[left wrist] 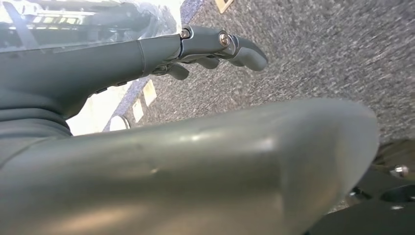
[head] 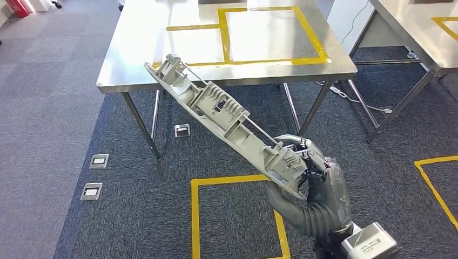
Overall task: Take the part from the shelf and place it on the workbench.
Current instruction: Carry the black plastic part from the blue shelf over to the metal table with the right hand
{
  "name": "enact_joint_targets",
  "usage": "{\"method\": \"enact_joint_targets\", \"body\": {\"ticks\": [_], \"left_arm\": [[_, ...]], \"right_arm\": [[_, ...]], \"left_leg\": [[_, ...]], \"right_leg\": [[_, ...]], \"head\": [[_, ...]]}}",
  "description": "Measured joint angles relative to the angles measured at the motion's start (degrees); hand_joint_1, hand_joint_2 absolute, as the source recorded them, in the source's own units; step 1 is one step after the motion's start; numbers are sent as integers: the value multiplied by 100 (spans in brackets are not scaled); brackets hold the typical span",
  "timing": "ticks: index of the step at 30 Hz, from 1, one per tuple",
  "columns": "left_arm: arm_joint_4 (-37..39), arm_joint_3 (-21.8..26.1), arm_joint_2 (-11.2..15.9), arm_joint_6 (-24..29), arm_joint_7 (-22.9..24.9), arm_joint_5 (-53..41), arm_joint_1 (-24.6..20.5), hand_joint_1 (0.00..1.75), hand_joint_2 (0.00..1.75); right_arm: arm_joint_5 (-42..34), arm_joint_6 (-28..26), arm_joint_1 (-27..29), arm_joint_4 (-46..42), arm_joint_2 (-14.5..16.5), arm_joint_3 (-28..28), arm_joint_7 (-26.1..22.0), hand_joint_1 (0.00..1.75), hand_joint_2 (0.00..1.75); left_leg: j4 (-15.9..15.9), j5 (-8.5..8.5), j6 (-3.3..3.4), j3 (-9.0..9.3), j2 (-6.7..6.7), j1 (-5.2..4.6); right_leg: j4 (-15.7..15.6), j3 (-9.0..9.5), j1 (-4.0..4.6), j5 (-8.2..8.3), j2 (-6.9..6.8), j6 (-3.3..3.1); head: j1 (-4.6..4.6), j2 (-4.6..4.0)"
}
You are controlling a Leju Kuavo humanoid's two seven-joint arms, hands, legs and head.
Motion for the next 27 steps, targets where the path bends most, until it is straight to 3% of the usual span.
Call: {"method": "enact_joint_targets", "body": {"ticks": [3, 4, 5, 6, 8, 10, 12, 14, 15, 17, 19, 20, 21, 23, 24, 25, 27], "left_arm": [[0, 0, -13, -27, 0, -1, -6, 0, 175], [0, 0, -15, -38, 0, -1, -1, 0, 175], [0, 0, -16, -46, 1, -1, 5, 0, 175], [0, 0, -17, -51, 1, -1, 11, 0, 175], [1, 0, -16, -55, 1, -2, 13, 0, 175], [3, -1, -13, -56, 1, -3, 3, 0, 175], [4, -2, -12, -58, 7, -4, 0, 0, 175], [4, -3, -11, -61, 14, -6, 3, 0, 175], [4, -4, -11, -61, 16, -7, -3, 0, 175], [4, -4, -9, -62, 15, -8, -14, 0, 175], [4, -5, -7, -62, 14, -8, -5, 0, 175], [4, -5, -7, -61, 13, -8, 5, 0, 175], [4, -6, -7, -61, 12, -8, 12, 0, 175], [5, -7, 1, -58, 9, -8, 16, 0, 175], [6, -7, 7, -58, 6, -8, 13, 0, 175], [7, -7, 13, -57, 4, -9, 11, 0, 175], [9, -7, 17, -57, 1, -11, 8, 0, 175]], "right_arm": [[0, 14, -16, 4, 5, 0, -14, 175, 175], [-1, 21, -14, 8, 7, 0, -15, 175, 175], [-2, 28, -13, 13, 9, 1, -16, 175, 175], [-3, 34, -13, 17, 9, 1, -16, 175, 175], [-5, 43, -18, 25, 11, 4, -21, 175, 175], [-5, 47, -24, 30, 22, 5, -33, 175, 175], [-4, 52, -24, 38, 35, 4, -46, 175, 175], [-4, 62, -27, 44, 47, 3, -74, 175, 175], [-4, 67, -29, 44, 55, 5, -93, 175, 175], [-9, 75, -29, 47, 72, 7, -125, 175, 175], [-25, 79, -28, 62, 91, 9, -146, 175, 175], [-35, 80, -27, 71, 98, 10, -152, 175, 175], [-45, 82, -26, 79, 103, 11, -157, 175, 175], [-66, 82, -26, 86, 111, 10, -173, 175, 175], [-83, 81, -34, 89, 119, 9, -186, 175, 175], [-98, 78, -43, 93, 131, 7, -200, 175, 175], [-136, 72, -60, 99, 150, 0, -229, 175, 175]], "left_leg": [[-27, -10, -2, 35, 3, 34], [-17, -27, -12, 42, 1, 42], [-3, -49, -32, 56, -2, 54], [17, -79, -58, 77, -6, 71], [81, -160, -138, 109, -18, 93], [139, -224, -221, 109, -26, 87], [137, -252, -286, 121, -30, 88], [206, -318, -348, 114, 2, 100], [382, -408, -371, 43, 27, 102], [1082, -684, -386, -303, 70, 101], [1750, -832, -366, -712, 74, 97], [1825, -750, -342, -808, 75, 89], [1674, -555, -306, -798, 75, 76], [1004, -60, -189, -575, 83, 26], [708, 93, -130, -451, 91, -9], [511, 137, -78, -362, 98, -40], [372, 42, -27, -292, 104, -79]], "right_leg": [[1024, -524, -58, -452, -2, 83], [1230, -645, -80, -479, -3, 110], [1216, -658, -102, -385, -6, 136], [980, -559, -122, -192, -8, 160], [212, -201, -151, 179, -2, 192], [-184, -13, -147, 257, 29, 117], [-179, -7, -129, 201, 48, -10], [-180, 35, -134, 166, 30, -98], [-187, 69, -137, 149, 16, -139], [-193, 138, -119, 97, -15, -198], [-193, 204, -85, 37, -26, -226], [-192, 247, -68, 2, -25, -231], [-192, 303, -52, -38, -22, -232], [-200, 426, -32, -129, -22, -218], [-203, 469, -26, -168, -19, -197], [-206, 483, -28, -195, -19, -169], [-218, 464, -33, -218, -25, -103]], "head": [[57, 0], [64, 0], [69, 0], [73, 0], [99, 0], [117, 0], [98, 0], [56, 0], [26, 0], [-47, 0], [-88, 0], [-100, 0], [-112, 0], [-126, 0], [-127, 0], [-135, 0], [-158, 0]]}}
